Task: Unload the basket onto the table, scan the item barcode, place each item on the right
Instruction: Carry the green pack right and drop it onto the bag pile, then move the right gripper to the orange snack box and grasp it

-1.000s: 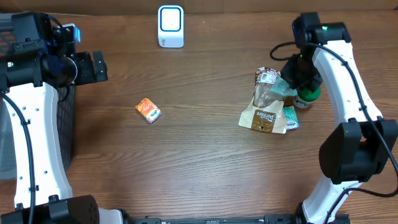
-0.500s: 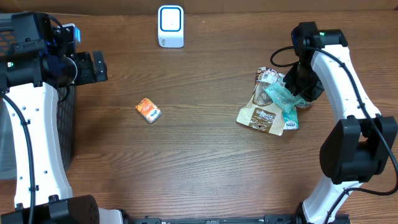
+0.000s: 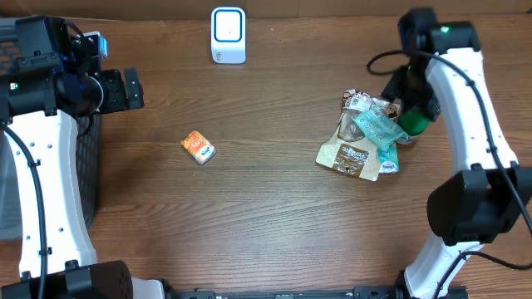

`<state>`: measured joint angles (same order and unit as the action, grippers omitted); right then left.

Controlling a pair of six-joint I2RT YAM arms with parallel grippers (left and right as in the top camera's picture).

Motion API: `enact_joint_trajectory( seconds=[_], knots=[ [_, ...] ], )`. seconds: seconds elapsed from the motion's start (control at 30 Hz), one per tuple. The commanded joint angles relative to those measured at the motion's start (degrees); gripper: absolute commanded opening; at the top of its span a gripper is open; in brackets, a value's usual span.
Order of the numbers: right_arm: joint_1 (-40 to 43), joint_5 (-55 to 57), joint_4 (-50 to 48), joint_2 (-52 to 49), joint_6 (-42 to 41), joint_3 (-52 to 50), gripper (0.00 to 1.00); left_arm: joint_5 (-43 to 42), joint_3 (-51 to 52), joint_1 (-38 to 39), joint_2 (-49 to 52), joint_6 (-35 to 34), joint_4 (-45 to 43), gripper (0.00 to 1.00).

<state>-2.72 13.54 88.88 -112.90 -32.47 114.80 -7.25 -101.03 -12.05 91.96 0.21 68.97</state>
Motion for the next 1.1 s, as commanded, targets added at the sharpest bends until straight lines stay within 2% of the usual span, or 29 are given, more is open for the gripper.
enact_joint_trajectory(
  seconds=[0.0,0.1,0.27,0.7,1.07],
  knots=[
    [-0.22,-4.94,0.46,0.39,5.97,6.01,0.72,0.2,-1.44,0.07,0.28,0.94,-0.04,1.0],
    [-0.22,-12.48,-0.22,0.39,9.92,8.07,0.72,0.2,-1.44,0.07,0.28,0.94,-0.04,1.0],
    [-0.66,-21.38,-2.16,0.26,11.82,7.61,0.72,0.2,-1.44,0.07,0.28,0.94,-0.04,0.99],
    [-7.23,-21.59,-4.72,-0.66,13.05,7.3,0.73,0.2,-1.44,0.07,0.28,0.94,-0.04,1.0],
    [-15.91,-21.59,-9.51,-3.56,13.05,7.26,0.73,0.2,-1.44,0.07,0.28,0.94,-0.04,1.0]
  ],
)
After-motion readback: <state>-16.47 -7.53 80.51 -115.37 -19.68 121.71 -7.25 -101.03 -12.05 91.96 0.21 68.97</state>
